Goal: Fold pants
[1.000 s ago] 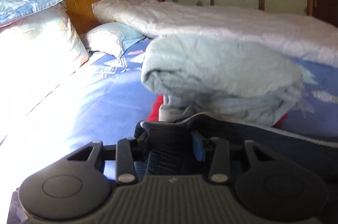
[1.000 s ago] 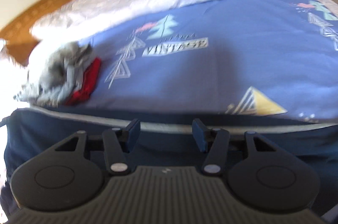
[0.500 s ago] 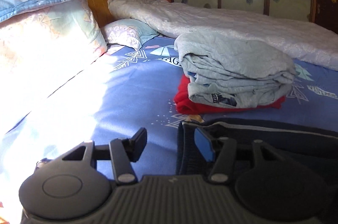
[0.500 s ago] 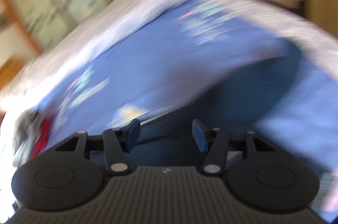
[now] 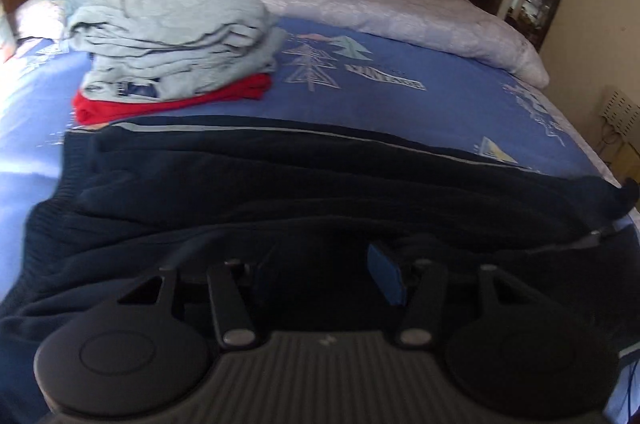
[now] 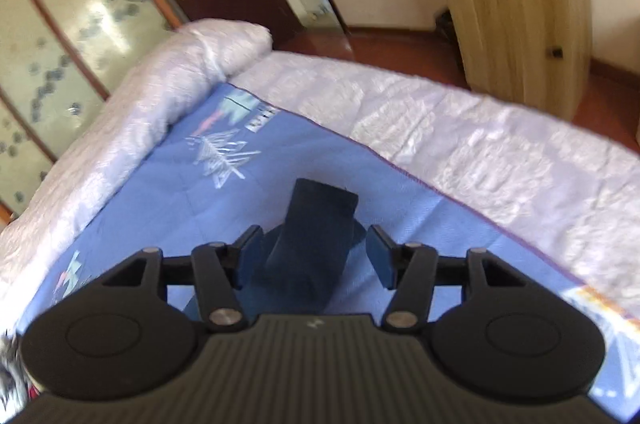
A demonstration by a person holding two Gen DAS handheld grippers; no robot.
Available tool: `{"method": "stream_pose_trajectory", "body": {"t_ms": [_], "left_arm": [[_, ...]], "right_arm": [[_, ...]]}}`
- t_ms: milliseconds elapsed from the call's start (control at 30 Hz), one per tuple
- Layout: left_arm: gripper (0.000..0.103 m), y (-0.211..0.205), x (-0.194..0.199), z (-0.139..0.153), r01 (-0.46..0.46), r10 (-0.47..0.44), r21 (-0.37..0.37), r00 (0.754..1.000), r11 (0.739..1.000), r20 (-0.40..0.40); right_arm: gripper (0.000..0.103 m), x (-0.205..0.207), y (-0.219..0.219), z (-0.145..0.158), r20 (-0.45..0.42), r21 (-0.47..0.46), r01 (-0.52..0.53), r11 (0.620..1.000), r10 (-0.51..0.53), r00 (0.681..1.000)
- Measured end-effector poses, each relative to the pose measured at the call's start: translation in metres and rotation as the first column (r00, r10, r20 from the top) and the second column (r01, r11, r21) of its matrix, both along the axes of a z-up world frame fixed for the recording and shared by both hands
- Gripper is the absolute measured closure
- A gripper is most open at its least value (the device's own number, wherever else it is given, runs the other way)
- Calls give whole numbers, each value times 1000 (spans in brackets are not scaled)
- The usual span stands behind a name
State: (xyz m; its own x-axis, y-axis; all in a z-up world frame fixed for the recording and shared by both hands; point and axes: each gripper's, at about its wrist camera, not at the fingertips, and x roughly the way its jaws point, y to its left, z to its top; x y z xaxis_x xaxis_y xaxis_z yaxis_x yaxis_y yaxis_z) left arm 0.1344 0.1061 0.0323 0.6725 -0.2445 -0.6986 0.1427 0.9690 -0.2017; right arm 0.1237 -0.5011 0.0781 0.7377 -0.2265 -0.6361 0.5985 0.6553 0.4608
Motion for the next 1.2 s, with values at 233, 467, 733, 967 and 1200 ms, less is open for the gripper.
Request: {"method": "stream_pose_trajectory", "body": {"t_ms": [233, 467, 733, 967, 1200], "left_arm": [[54, -46, 37, -29, 72, -70, 52, 997, 996, -37], [53, -40, 37, -43, 61, -60, 11, 995, 998, -75], [52, -29, 33, -48, 86, -87, -10, 990, 996, -107], [51, -36, 30, -48, 68, -66, 11, 992, 998, -111], [50, -38, 30, -48, 66, -63, 25, 992, 998, -112]], "right_arm": [[100, 26, -15, -33, -19, 167, 40, 985, -37, 999], [100, -50, 0, 50, 297, 63, -73, 995, 51, 954], [94, -138, -22, -46, -87, 142, 91, 986, -80, 993], [67, -76, -33, -9, 11, 15, 38, 999, -38, 999], [45, 47, -16, -50, -318, -132, -265, 955, 212, 924]]}}
